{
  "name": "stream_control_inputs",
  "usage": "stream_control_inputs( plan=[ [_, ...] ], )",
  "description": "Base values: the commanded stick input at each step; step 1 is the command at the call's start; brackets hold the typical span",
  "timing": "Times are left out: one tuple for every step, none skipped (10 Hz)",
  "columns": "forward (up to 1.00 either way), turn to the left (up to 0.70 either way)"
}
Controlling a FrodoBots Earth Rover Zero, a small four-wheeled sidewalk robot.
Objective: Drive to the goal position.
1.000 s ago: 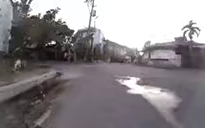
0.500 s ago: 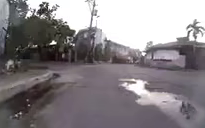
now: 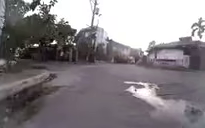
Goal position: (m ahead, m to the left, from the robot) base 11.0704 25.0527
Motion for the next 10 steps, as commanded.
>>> stream_control_inputs(
  plan=[
    [1.00, 0.00],
    [1.00, 0.00],
    [1.00, 0.00],
    [1.00, 0.00],
    [1.00, 0.12],
    [1.00, 0.40],
    [1.00, 0.40],
    [1.00, 0.33],
    [1.00, 0.00],
    [1.00, 0.00]
  ],
)
